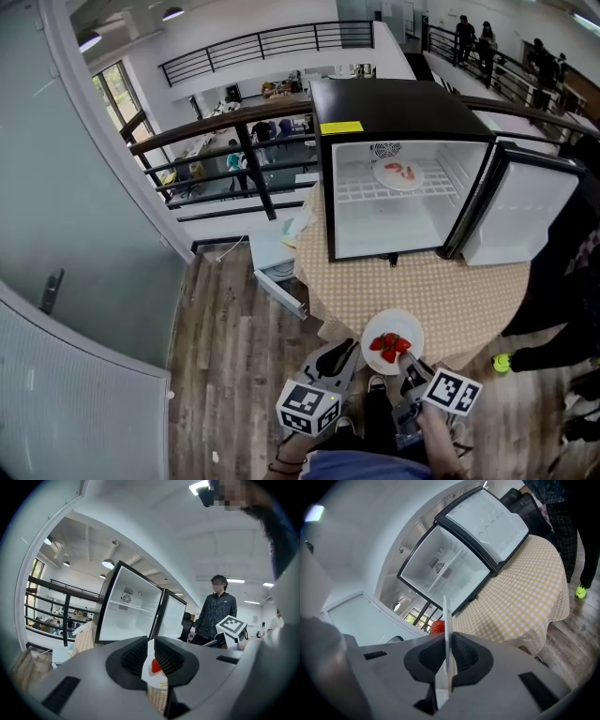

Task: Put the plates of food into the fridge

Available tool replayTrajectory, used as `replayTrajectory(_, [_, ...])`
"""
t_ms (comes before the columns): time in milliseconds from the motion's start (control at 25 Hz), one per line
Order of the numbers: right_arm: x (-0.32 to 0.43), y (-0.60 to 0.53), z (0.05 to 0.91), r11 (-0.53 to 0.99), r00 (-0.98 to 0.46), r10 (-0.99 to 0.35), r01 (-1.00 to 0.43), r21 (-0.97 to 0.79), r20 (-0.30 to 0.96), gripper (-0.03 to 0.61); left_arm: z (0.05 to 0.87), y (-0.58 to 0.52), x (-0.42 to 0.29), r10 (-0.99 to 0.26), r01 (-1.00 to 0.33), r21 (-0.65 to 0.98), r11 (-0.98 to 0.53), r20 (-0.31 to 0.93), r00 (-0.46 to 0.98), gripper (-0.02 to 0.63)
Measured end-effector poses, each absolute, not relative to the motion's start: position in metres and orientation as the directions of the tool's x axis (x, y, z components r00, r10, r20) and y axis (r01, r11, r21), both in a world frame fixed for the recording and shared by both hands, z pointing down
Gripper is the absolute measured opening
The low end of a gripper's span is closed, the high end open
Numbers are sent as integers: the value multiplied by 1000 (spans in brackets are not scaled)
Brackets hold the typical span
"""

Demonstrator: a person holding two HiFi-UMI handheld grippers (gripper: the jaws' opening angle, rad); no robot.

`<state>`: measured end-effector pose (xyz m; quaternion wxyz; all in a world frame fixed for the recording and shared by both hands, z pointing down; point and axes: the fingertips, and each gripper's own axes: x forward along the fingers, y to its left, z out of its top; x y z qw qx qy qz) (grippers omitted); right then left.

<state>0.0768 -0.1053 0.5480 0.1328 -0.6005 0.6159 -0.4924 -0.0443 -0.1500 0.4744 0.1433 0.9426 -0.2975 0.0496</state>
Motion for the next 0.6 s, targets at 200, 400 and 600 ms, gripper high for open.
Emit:
replayTrajectory(200, [87, -145, 552, -187, -273, -873, -577, -795, 404, 28, 482, -183, -41, -570, -598, 276, -752, 182, 801, 40])
replayTrajectory(400, [108, -195, 555, -163, -303, -859, -601, -782, 412, 28, 485, -224, -38, -619, -646, 281, -710, 188, 762, 40])
replayTrajectory(600, [133, -248, 558, -159, -321, -844, -615, -772, 430, 28, 486, -261, -27, -652, -679, 280, -678, 197, 732, 40])
